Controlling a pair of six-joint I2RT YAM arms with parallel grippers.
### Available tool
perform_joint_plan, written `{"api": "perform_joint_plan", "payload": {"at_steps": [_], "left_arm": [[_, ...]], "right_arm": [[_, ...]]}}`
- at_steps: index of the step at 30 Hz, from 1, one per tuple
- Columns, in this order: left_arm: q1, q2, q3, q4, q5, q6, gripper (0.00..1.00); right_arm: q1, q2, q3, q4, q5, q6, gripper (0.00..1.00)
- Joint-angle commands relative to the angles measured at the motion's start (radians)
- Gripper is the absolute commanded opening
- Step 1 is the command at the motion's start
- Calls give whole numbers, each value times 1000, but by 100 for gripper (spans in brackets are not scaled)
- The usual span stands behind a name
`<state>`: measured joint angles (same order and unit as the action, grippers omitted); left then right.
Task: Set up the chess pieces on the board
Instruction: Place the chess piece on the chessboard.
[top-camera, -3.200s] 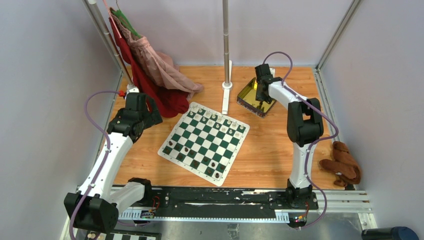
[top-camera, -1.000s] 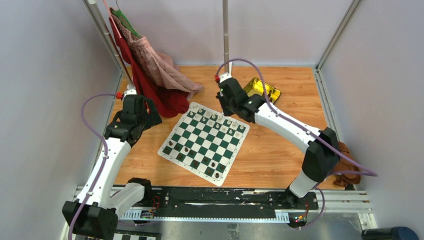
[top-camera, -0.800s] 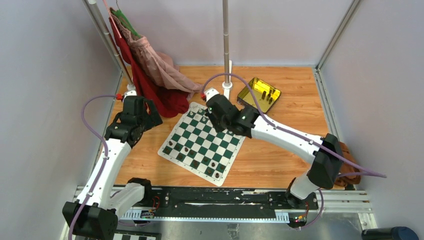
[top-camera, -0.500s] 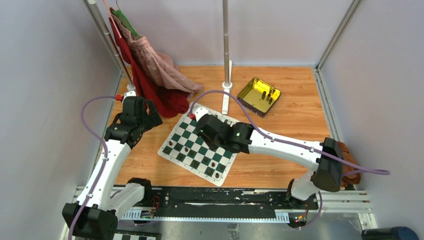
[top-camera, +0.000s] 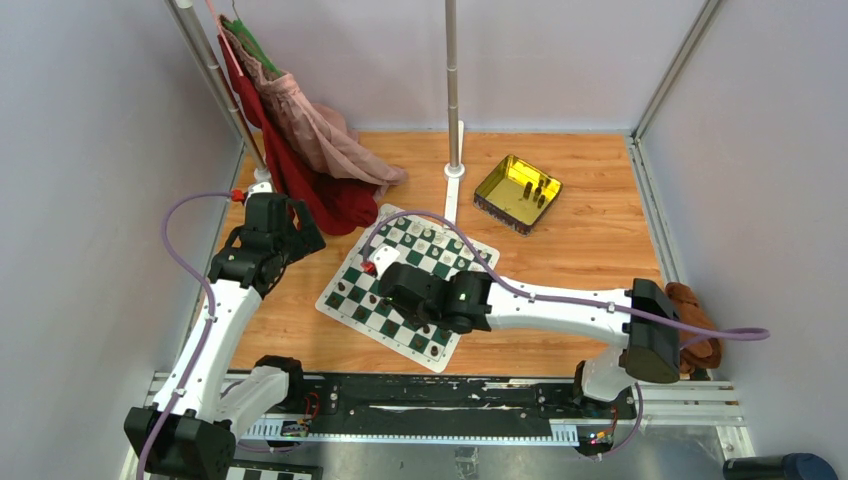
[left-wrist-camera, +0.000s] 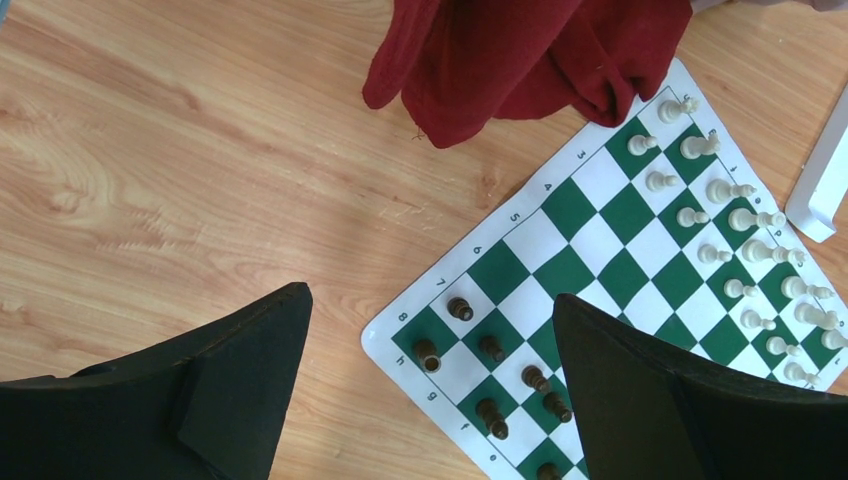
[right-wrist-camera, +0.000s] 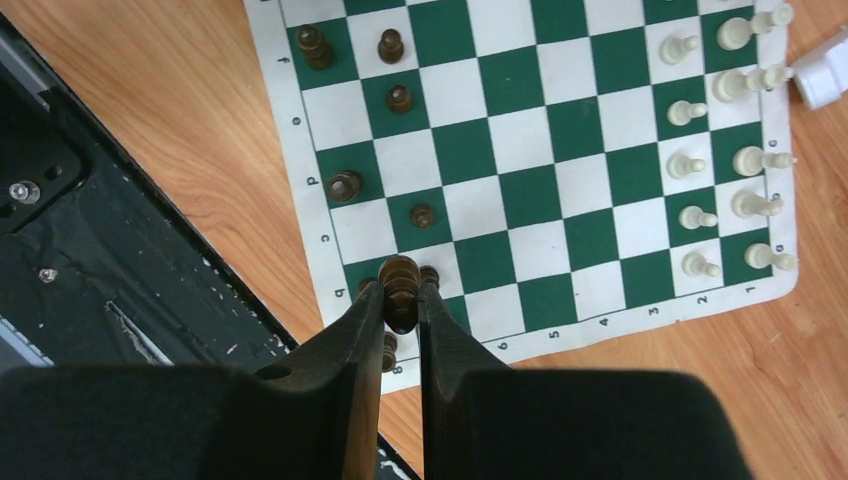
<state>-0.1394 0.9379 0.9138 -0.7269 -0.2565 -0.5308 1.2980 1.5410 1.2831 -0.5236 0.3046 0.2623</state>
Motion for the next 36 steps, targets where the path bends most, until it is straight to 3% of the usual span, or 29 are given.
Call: {"api": "perform_joint_plan", "payload": {"at_steps": [1, 36], "left_arm": [[9, -8, 2, 15, 6, 4, 97], [9, -1, -3, 16, -4, 7, 97]], "right_arm": [[35, 28, -27, 57, -15, -7, 0], [46, 141, -188, 279, -127, -72, 0]]}}
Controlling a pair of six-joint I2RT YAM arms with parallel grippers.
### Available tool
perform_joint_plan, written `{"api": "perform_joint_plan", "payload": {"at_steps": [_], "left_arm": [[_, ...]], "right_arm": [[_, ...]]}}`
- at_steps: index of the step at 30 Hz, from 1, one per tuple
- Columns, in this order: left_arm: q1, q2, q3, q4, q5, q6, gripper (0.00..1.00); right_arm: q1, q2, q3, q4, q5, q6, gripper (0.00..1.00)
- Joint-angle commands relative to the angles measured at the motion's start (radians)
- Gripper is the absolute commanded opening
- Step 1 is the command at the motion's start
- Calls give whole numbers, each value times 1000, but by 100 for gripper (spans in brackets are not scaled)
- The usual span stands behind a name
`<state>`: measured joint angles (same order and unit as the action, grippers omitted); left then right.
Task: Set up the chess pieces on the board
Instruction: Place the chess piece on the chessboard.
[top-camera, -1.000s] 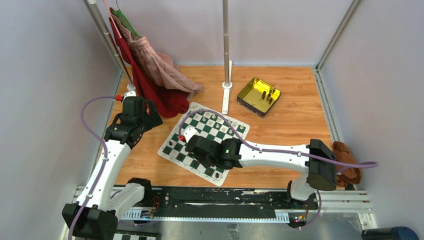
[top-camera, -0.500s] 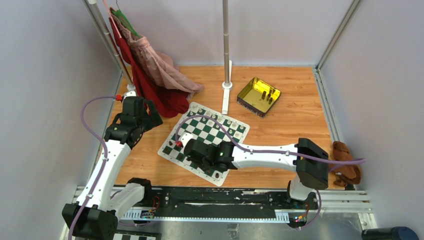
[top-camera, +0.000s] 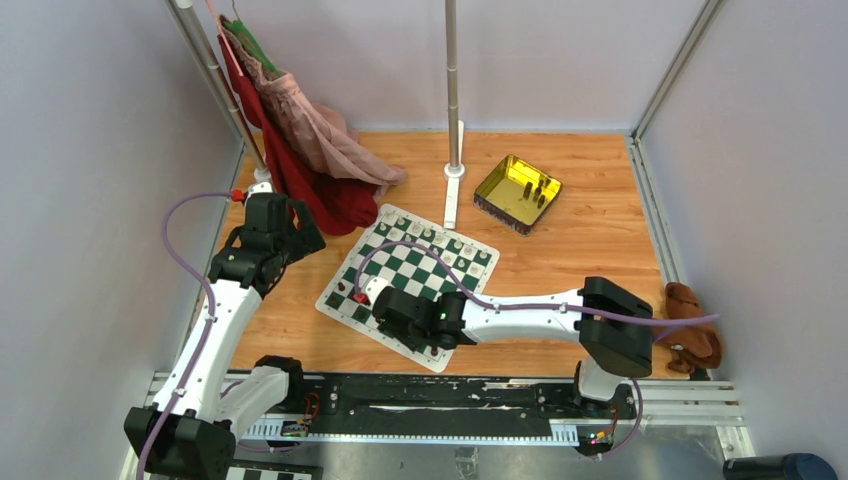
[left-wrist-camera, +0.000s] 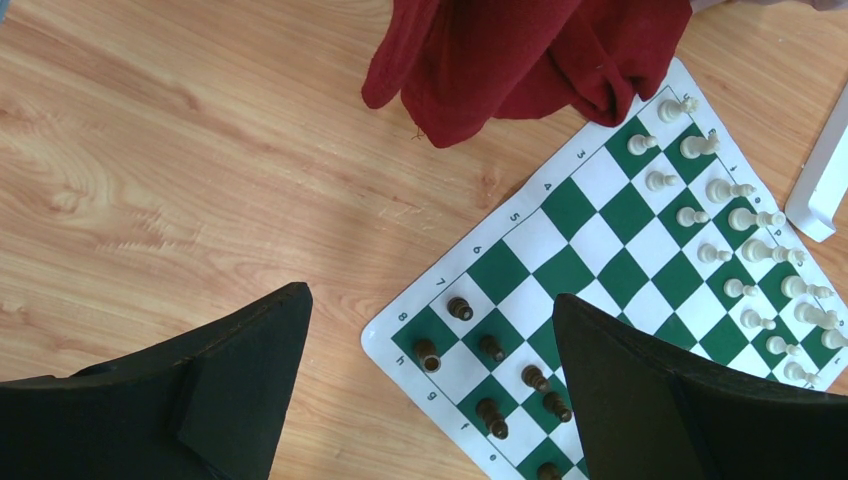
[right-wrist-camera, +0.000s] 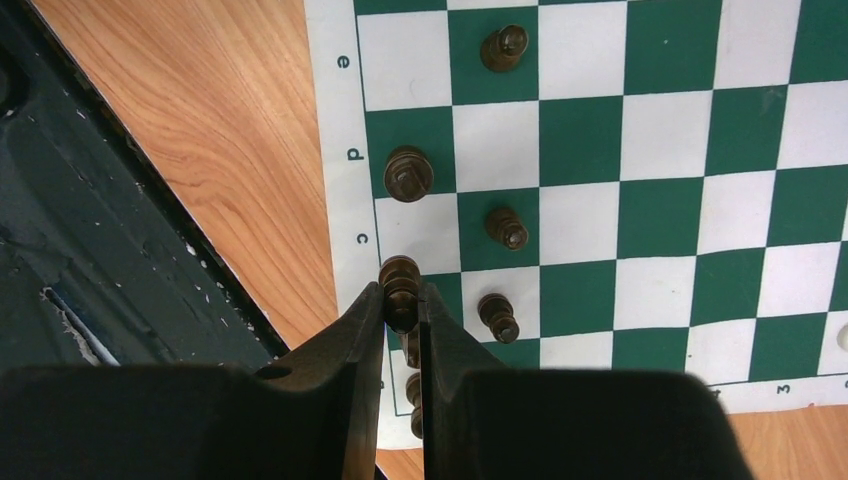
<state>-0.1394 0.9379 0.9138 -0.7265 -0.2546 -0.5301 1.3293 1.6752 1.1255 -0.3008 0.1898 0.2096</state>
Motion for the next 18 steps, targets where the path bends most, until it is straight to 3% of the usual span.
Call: {"api": "perform_joint_plan", "payload": {"at_steps": [1, 18], "left_arm": [[9, -2, -3, 16, -5, 6, 97], [9, 4, -10, 19, -8, 12, 97]], "right_arm": [[15, 8, -39, 68, -12, -22, 0], [-8, 56, -55, 116, -32, -46, 0]]}}
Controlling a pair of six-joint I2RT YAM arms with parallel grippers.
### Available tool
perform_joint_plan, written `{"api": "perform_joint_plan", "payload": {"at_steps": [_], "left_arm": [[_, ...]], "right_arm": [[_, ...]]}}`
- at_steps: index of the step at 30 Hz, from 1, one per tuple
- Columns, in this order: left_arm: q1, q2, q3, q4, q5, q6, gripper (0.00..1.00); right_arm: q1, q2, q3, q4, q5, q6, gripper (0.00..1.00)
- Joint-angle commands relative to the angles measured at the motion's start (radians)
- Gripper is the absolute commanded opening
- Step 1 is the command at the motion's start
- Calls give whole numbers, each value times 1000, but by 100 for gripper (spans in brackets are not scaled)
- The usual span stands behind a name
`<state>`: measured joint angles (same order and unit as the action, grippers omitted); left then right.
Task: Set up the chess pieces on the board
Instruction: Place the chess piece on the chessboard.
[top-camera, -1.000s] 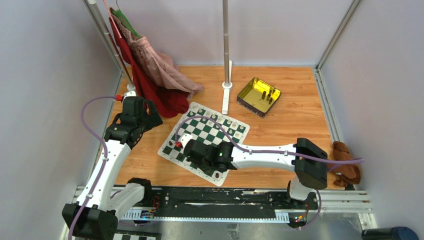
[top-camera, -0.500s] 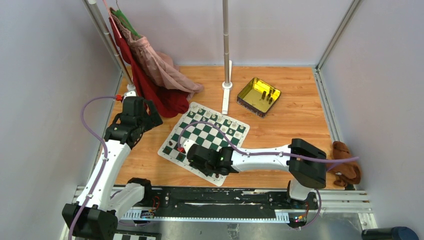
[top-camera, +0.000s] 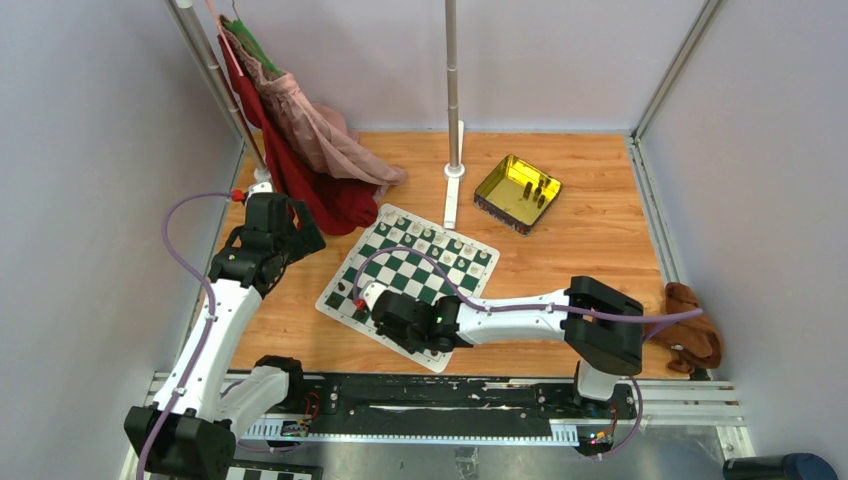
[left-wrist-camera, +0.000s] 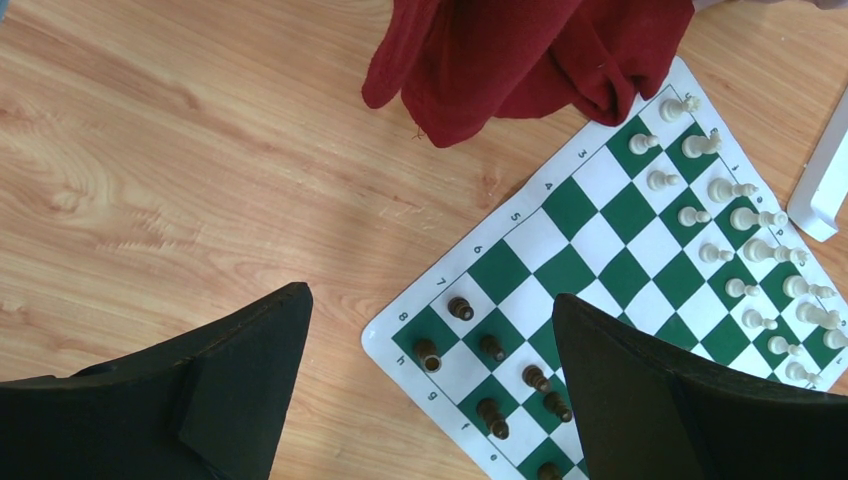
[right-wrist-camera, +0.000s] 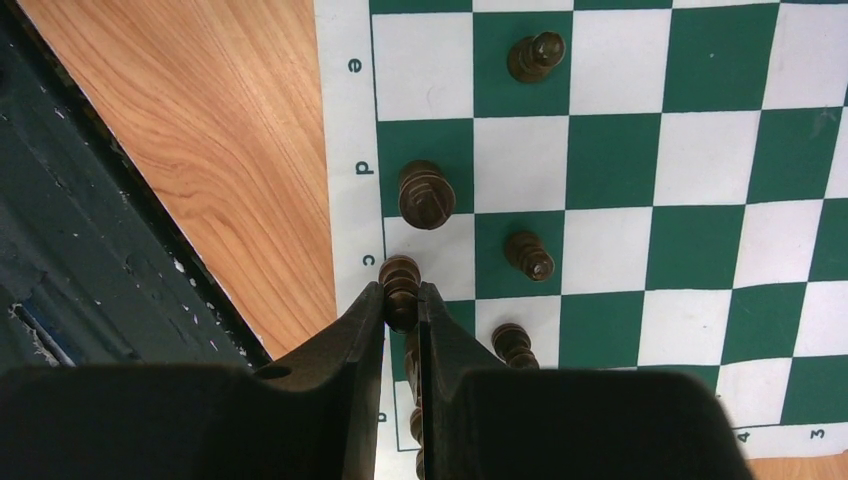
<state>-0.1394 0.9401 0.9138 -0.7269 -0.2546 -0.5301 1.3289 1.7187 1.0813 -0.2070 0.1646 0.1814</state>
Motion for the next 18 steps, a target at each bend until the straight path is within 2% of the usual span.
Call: {"api": "perform_joint_plan", "payload": {"at_steps": [1, 18], "left_arm": [[9, 2, -11, 20, -8, 13, 97], [9, 5, -33, 36, -3, 16, 97]], "right_arm": [[-10, 14, -12, 25, -8, -19, 0], [-26, 29, -17, 21, 0, -18, 0]]}}
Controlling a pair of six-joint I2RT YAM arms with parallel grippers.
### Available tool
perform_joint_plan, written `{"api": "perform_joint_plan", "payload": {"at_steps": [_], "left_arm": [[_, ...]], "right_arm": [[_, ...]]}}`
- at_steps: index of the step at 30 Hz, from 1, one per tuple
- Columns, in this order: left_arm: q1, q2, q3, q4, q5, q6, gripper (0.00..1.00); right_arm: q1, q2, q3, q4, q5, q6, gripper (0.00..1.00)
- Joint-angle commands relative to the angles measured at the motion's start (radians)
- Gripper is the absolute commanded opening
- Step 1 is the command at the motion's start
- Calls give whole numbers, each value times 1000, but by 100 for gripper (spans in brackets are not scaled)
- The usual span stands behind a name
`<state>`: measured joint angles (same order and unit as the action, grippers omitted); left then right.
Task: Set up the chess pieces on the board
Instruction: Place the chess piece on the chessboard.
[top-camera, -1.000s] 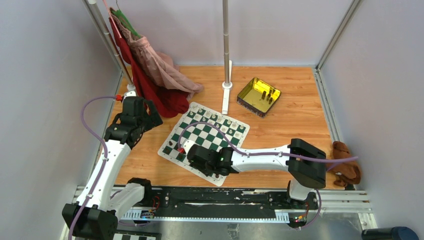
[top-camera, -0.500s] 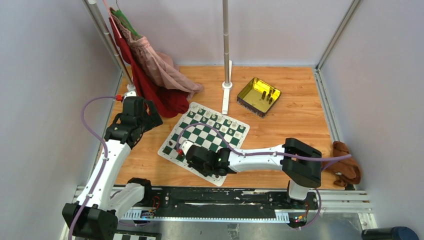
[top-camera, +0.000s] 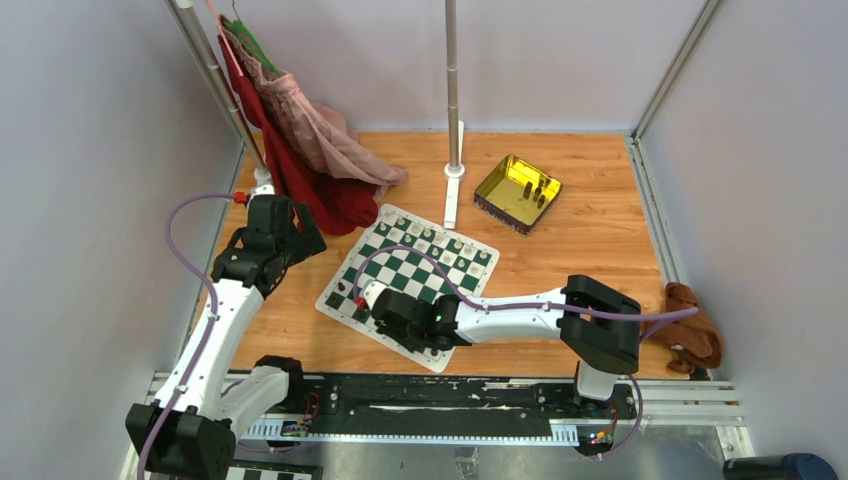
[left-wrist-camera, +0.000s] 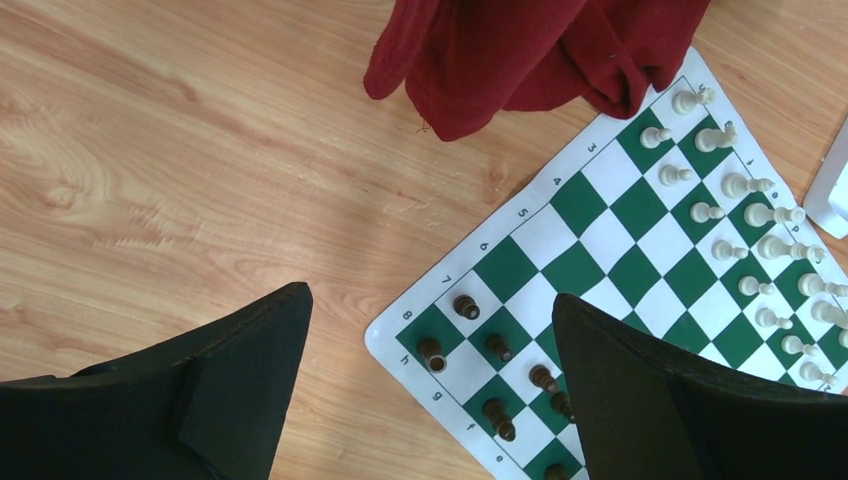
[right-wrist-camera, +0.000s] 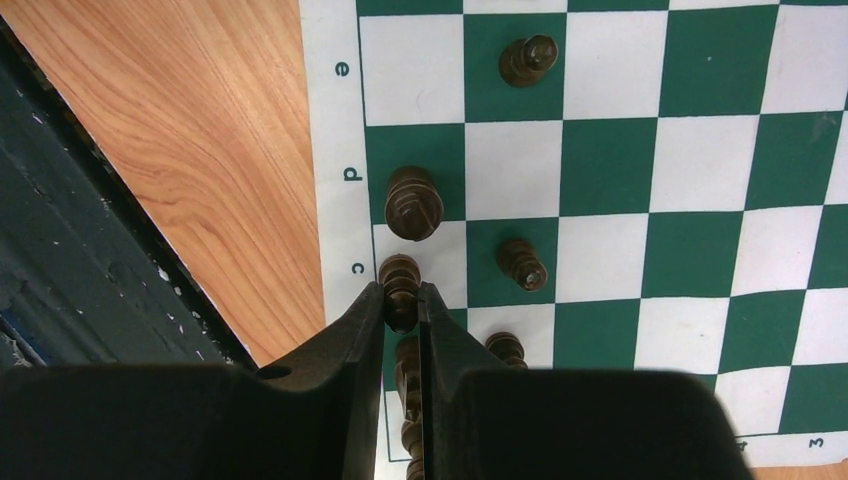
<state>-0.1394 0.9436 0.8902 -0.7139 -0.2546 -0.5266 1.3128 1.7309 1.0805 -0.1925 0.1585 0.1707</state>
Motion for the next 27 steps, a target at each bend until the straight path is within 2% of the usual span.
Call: {"api": "perform_joint_plan", "payload": {"at_steps": [1, 4, 7, 10, 13, 14, 27], "left_arm": [[9, 1, -11, 24, -3, 13, 97], [9, -1, -13, 23, -3, 13, 97], [9, -2, -14, 22, -2, 13, 97], [9, -4, -16, 22, 0, 11, 97], [9, -4, -16, 23, 3, 10, 97], [9, -4, -16, 23, 3, 10, 97], [9, -7, 2, 22, 3, 8, 98]], "right_arm": [[-10, 19, -16, 7, 6, -7, 0], [-10, 18, -17, 8, 9, -8, 0], [-10, 19, -19, 9, 9, -9, 5], [-11, 17, -19, 6, 9, -11, 16], [-11, 10, -19, 5, 9, -14, 33], [-11, 7, -18, 4, 10, -16, 35], [-11, -31, 49, -57, 39, -65, 38]]}}
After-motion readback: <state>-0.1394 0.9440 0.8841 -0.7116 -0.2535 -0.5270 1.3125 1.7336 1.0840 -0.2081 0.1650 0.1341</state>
